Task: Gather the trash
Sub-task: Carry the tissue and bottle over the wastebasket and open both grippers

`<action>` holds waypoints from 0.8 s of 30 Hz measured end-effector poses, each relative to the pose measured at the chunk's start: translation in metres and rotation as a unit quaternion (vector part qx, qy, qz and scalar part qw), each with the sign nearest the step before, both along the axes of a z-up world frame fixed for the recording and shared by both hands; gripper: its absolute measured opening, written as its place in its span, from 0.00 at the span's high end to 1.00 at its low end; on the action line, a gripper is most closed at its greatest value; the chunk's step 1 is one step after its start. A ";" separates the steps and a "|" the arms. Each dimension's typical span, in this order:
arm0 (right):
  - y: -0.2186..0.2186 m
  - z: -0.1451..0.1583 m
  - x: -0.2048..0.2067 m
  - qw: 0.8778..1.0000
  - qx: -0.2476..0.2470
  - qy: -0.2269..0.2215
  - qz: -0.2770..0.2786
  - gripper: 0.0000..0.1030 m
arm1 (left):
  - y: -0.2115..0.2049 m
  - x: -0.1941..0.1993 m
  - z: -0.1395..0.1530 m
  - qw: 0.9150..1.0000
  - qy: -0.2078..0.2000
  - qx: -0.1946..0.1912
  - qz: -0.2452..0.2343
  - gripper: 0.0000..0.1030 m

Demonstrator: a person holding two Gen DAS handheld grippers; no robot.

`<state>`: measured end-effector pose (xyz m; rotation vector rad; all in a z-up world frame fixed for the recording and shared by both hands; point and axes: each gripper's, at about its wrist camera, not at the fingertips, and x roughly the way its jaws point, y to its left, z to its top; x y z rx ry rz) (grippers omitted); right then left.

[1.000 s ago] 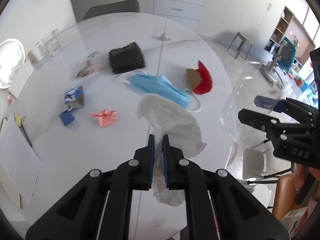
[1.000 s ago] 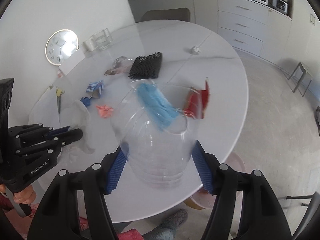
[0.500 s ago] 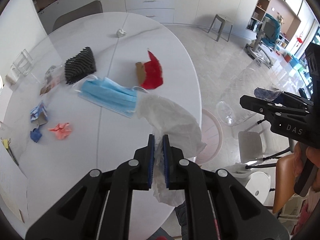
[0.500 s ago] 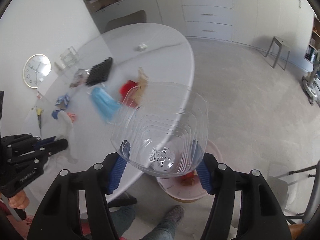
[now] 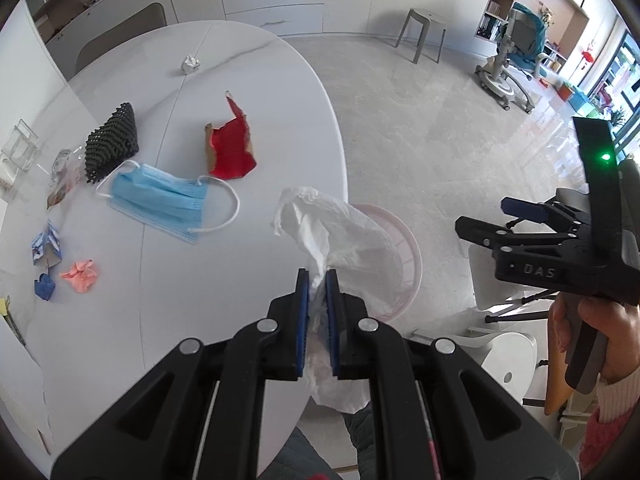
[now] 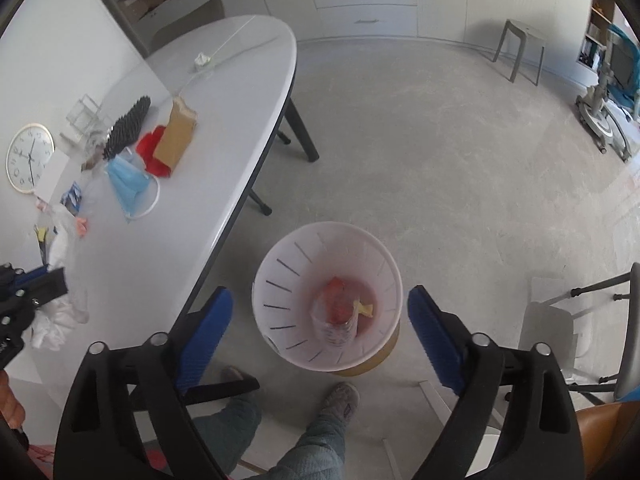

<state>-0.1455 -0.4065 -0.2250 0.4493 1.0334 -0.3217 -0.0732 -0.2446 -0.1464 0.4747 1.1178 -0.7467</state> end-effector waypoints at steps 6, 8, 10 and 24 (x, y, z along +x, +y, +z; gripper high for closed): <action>-0.010 0.020 -0.023 0.999 -0.021 -0.007 -0.029 0.11 | -0.024 -0.016 -0.005 1.000 0.003 0.005 -0.031 0.92; -0.013 0.028 -0.032 0.999 -0.031 -0.012 -0.042 0.08 | -0.037 -0.020 -0.012 0.999 0.011 0.008 -0.043 0.92; -0.019 0.036 -0.045 0.997 -0.043 -0.014 -0.061 0.07 | -0.052 -0.024 -0.021 0.998 0.022 0.011 -0.051 0.92; -0.050 0.030 -0.098 0.992 -0.039 -0.003 -0.119 0.06 | -0.104 -0.035 -0.046 0.998 0.007 0.038 -0.046 0.18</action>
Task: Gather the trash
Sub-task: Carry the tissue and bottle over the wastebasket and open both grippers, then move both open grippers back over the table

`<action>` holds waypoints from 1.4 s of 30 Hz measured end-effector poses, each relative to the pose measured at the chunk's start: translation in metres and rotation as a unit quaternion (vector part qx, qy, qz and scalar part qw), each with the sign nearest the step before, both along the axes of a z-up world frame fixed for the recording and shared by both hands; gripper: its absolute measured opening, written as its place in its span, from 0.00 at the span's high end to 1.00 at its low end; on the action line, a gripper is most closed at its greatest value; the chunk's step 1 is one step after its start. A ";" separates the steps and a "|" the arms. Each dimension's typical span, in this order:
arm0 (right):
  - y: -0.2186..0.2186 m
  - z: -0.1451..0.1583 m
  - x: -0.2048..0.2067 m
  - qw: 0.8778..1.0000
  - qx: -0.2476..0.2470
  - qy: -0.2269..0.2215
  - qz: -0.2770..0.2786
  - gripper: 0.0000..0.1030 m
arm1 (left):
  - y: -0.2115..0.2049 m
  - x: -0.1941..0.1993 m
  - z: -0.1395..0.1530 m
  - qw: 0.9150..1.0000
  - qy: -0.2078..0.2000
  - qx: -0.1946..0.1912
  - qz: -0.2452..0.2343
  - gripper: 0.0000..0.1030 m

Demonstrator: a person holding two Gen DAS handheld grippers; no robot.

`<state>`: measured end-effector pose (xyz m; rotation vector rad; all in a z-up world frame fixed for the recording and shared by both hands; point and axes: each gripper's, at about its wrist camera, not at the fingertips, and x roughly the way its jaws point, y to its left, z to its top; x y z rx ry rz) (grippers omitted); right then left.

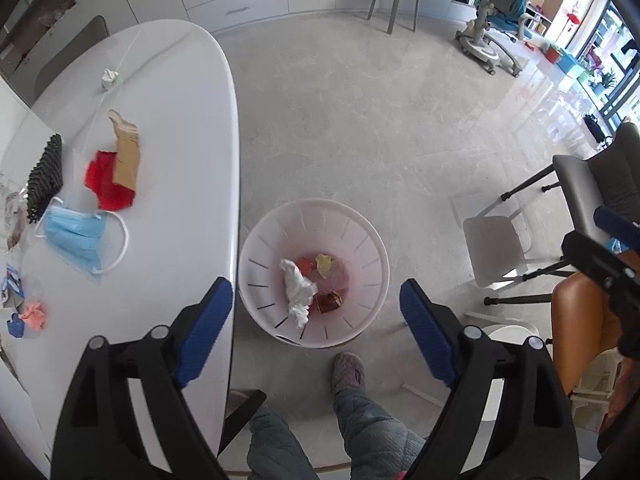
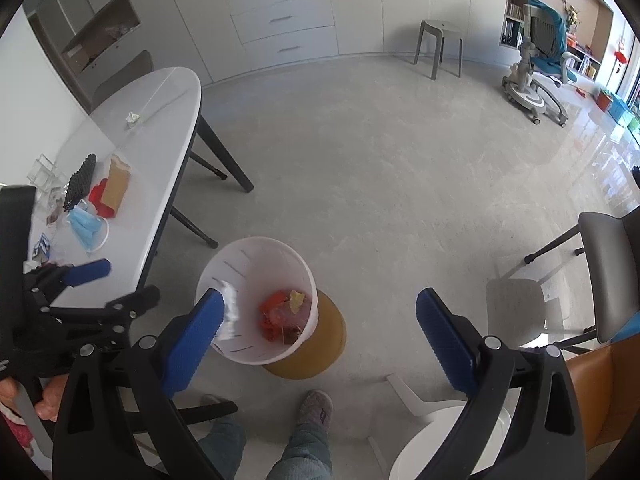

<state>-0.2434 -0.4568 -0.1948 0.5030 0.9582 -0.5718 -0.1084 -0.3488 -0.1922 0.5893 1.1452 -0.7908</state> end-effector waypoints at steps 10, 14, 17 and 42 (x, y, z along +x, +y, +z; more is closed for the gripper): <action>0.030 0.033 0.015 0.999 -0.014 -0.031 0.030 0.06 | 0.059 0.019 0.058 0.997 -0.027 -0.030 0.059 0.12; 0.054 0.052 0.032 0.997 -0.016 -0.051 0.055 0.06 | 0.108 0.029 0.082 0.994 -0.039 -0.045 0.093 0.11; 0.082 0.069 0.053 0.994 -0.022 -0.067 0.081 0.05 | 0.152 0.040 0.094 0.990 -0.050 -0.047 0.119 0.10; 0.345 0.079 0.270 0.961 -0.023 -0.062 0.269 0.03 | 0.460 0.202 0.064 0.958 -0.064 -0.052 0.276 0.10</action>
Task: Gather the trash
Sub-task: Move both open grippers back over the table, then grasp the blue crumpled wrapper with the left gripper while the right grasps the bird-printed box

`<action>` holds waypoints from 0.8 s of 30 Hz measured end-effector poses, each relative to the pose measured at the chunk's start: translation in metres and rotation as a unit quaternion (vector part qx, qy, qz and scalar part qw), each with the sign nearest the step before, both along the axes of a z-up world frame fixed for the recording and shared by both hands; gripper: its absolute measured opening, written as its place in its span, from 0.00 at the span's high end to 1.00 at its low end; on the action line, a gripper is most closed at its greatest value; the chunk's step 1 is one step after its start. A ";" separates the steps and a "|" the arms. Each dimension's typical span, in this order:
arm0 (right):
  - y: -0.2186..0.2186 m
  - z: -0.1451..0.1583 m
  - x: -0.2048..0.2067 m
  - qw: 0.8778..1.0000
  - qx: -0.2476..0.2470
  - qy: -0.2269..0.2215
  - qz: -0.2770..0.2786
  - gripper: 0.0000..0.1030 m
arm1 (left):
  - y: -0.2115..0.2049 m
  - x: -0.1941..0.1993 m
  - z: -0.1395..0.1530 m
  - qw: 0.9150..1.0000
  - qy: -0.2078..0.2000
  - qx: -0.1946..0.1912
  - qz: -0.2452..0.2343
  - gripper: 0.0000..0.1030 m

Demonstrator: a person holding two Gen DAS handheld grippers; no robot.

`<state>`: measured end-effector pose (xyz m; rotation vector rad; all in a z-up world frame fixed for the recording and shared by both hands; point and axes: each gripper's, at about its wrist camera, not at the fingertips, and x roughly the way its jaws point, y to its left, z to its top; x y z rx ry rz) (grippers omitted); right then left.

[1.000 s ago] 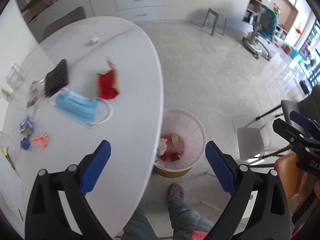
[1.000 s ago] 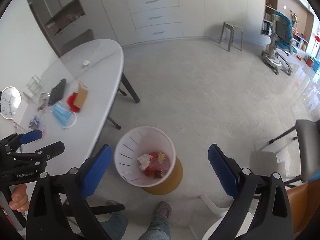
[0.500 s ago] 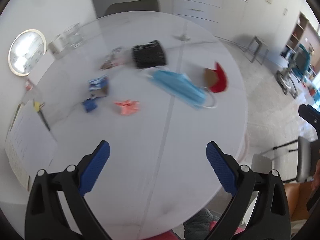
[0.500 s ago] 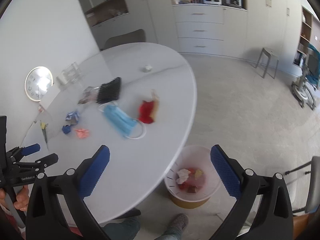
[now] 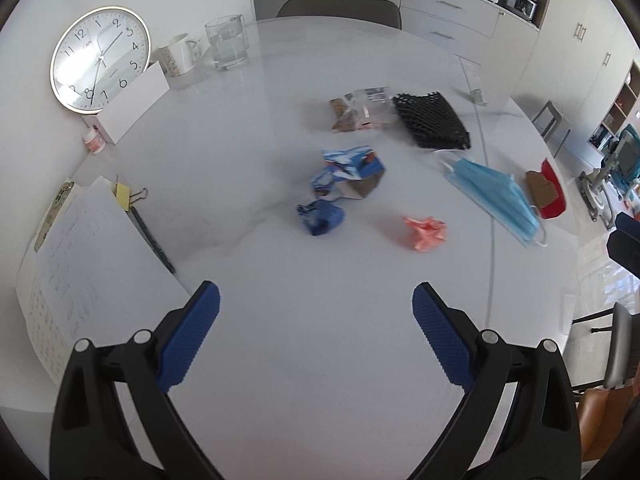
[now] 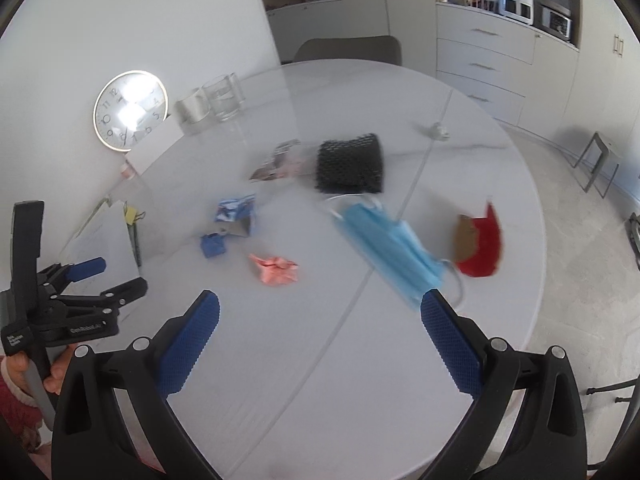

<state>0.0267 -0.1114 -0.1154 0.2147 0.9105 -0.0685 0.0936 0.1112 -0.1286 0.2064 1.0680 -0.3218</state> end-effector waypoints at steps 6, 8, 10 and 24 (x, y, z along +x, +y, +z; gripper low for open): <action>0.032 -0.007 0.034 0.999 -0.005 0.026 0.023 0.03 | 0.006 0.037 -0.032 1.000 0.010 -0.020 0.005 0.10; 0.037 -0.009 0.043 0.999 -0.011 0.032 0.034 0.03 | 0.000 0.051 -0.047 0.999 0.022 -0.026 0.015 0.10; 0.040 -0.010 0.055 0.998 -0.020 0.038 0.047 0.03 | -0.006 0.061 -0.058 0.999 0.032 -0.036 0.023 0.10; 0.010 -0.037 0.135 0.980 -0.011 0.066 0.185 0.03 | -0.037 0.104 -0.110 0.983 0.086 -0.019 0.164 0.54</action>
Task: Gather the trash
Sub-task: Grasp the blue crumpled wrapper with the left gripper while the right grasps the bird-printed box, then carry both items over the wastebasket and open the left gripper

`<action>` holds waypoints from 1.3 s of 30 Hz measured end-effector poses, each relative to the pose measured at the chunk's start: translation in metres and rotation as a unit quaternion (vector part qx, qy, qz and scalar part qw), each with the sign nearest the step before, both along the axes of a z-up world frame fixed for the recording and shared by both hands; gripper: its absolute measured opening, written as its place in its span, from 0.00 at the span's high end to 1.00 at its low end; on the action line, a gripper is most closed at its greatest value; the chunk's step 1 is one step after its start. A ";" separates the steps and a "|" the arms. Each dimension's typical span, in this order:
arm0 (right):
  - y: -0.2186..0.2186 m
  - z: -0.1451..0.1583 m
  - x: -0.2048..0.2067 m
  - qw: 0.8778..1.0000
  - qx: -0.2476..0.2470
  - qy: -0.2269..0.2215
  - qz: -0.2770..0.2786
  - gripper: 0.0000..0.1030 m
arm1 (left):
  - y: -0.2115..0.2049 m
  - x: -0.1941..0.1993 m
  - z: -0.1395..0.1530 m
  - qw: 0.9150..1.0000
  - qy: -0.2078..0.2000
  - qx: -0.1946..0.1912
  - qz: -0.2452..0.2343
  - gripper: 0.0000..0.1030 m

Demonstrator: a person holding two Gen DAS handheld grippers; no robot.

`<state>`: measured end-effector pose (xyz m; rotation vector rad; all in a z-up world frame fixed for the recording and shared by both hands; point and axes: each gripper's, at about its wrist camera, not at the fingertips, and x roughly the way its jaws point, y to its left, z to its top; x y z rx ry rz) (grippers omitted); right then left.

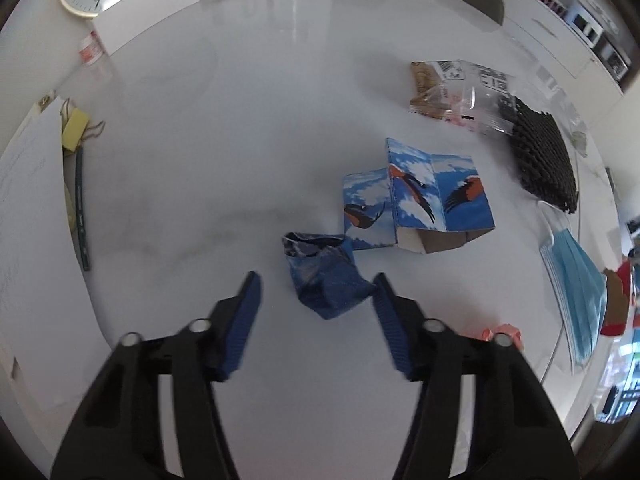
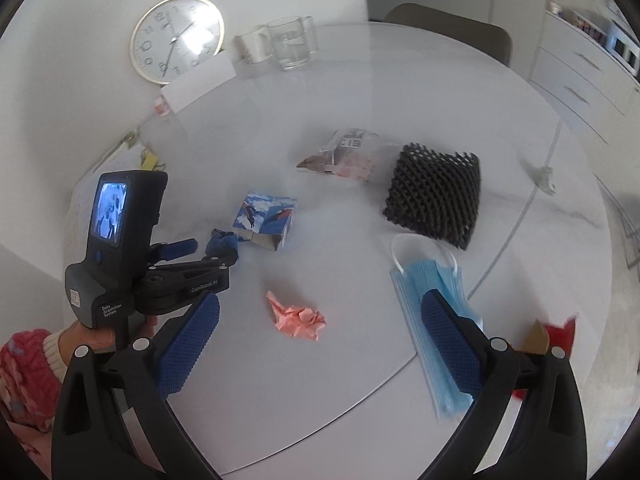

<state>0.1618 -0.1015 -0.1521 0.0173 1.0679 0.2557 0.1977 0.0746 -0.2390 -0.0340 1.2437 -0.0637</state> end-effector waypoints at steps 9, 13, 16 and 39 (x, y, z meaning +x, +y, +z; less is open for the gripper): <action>0.017 -0.020 0.055 0.974 -0.014 0.022 0.226 0.03 | 0.006 -0.010 0.003 0.998 0.014 -0.018 0.066 0.67; 0.045 -0.038 0.080 0.943 -0.044 0.037 0.329 0.03 | 0.017 -0.025 0.020 0.995 0.006 -0.018 0.094 0.67; 0.068 -0.053 0.098 0.918 -0.061 0.051 0.387 0.03 | 0.028 -0.036 0.031 0.993 0.004 -0.018 0.118 0.67; 0.104 -0.069 0.113 0.900 -0.080 0.058 0.425 0.52 | 0.054 -0.064 0.060 0.987 -0.007 -0.023 0.160 0.67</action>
